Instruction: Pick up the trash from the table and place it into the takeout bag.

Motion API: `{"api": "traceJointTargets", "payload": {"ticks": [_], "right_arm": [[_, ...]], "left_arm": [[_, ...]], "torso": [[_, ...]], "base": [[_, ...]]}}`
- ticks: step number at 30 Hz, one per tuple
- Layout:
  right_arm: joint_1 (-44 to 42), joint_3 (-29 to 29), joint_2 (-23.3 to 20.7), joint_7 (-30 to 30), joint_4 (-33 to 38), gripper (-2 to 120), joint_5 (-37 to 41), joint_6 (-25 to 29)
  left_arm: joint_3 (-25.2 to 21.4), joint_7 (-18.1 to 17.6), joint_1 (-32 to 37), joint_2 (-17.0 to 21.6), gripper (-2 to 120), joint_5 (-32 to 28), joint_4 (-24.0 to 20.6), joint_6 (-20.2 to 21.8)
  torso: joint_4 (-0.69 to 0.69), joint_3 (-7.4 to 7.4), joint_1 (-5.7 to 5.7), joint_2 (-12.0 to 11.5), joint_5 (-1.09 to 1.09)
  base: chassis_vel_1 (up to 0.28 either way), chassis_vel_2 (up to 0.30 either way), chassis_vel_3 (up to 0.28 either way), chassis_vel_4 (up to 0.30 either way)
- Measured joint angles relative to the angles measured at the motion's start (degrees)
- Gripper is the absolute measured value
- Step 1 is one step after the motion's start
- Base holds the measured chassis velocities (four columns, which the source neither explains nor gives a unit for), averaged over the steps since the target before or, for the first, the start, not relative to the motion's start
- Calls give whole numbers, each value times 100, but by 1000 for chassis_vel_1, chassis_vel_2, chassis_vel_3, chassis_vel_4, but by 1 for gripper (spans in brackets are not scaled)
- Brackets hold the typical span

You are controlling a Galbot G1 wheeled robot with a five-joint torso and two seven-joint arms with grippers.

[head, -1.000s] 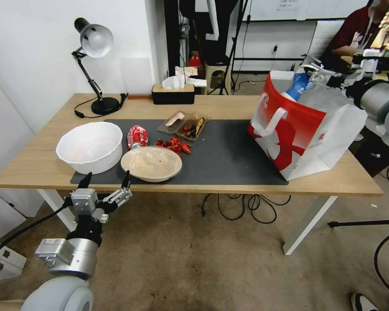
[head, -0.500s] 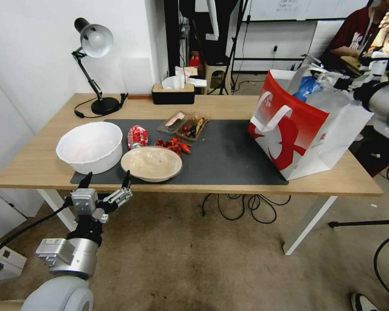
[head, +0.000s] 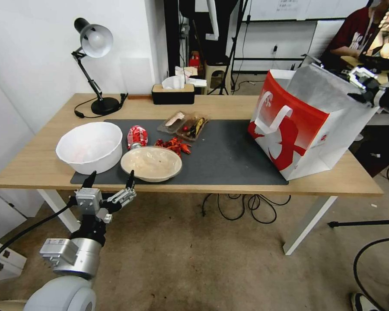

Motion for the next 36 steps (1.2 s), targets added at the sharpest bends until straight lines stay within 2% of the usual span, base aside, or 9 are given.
{"api": "traceJointTargets", "payload": {"ticks": [3, 12, 17, 24, 25, 28, 29, 32, 36], "right_arm": [[-57, 47, 38, -96, 35, 100, -30, 24], [-57, 113, -48, -1113, 755, 100, -612, 457], [-191, 266, -230, -1576, 1520, 100, -938, 578], [-1149, 693, -160, -2002, 2894, 100, -2236, 858], [-1149, 693, -160, -2002, 2894, 100, -2236, 858], [-2250, 987, 176, -2351, 3588, 100, -3059, 1266], [-2250, 987, 176, -2351, 3588, 100, -3059, 1266], [-2994, 1069, 514, -2573, 3870, 100, -3725, 1638], [-4075, 872, 1252, -2868, 4003, 100, -5192, 2093]], "left_arm": [[4, 4, -5, 9, 100, 1, 0, -7], [0, 5, -41, 38, 100, -9, 5, -8], [0, 4, -45, 29, 100, -16, 22, -6], [-27, 1, -32, 27, 100, -46, 29, -9], [-27, 1, -32, 27, 100, -46, 29, -9], [-39, -9, -16, 29, 100, -82, 16, -12], [-39, -9, -16, 29, 100, -82, 16, -12], [-40, -16, -11, 29, 100, -109, 7, -15], [-31, -23, -12, 22, 100, -119, 6, -20]], "torso": [[0, 0, 0, 0, 0], [0, 0, 0, 0, -1], [1, 0, 1, 0, -2], [1, 0, 0, 0, -1], [1, 0, 0, 0, -1], [-1, 1, 0, 0, 0], [-1, 1, 0, 0, 0], [-2, 0, 0, 1, 0], [0, 0, 0, 0, 1]], "base": [[0, 0, 0, 0], [0, 0, 0, 0], [0, 0, 0, 0], [0, 0, 0, 0], [0, 0, 0, 0], [0, 0, 0, 0], [0, 0, 0, 0], [0, 0, 0, 0], [0, 0, 0, 0]]}}
